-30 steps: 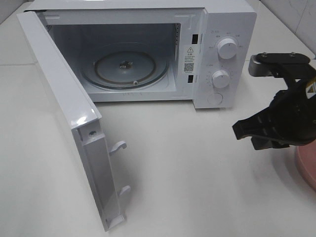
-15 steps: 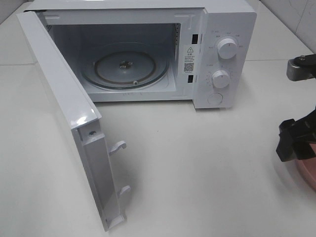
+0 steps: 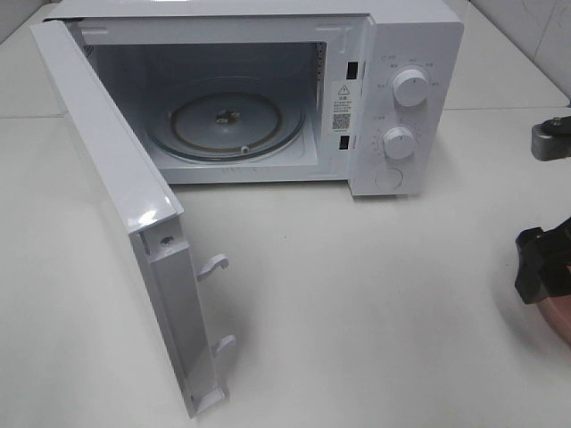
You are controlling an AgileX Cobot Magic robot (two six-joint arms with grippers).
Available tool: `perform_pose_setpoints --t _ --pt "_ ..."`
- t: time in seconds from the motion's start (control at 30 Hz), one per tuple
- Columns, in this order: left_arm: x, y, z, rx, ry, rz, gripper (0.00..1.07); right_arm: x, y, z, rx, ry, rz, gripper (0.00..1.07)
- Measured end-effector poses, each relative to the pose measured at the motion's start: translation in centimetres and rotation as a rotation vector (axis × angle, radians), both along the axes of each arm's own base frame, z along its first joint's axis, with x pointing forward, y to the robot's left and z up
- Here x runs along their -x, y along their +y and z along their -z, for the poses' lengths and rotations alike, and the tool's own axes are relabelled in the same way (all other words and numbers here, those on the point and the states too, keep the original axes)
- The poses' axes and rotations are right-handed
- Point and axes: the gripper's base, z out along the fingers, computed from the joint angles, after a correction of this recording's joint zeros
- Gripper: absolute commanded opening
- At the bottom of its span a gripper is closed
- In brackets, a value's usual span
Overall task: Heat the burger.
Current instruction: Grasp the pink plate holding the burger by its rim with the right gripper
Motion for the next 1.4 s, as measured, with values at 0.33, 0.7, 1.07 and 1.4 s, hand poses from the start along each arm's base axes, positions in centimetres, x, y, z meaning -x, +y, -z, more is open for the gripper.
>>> perform_pose_setpoints --t 0.33,0.7,1.07,1.4 --pt "0.0 0.0 0.0 0.000 0.000 0.000 1.00 -1.8 -0.1 3.1 0.033 0.050 0.000 0.96" --pt "0.0 0.0 0.0 0.000 0.000 0.000 1.00 -3.0 0.2 6.3 0.030 0.109 -0.011 0.92" --pt "0.0 0.0 0.0 0.000 0.000 0.000 1.00 -3.5 0.1 7.9 0.048 0.128 -0.014 0.87" --pt "0.0 0.0 0.0 -0.001 0.000 0.000 1.00 -3.7 0.2 8.4 0.050 0.122 -0.021 0.67"
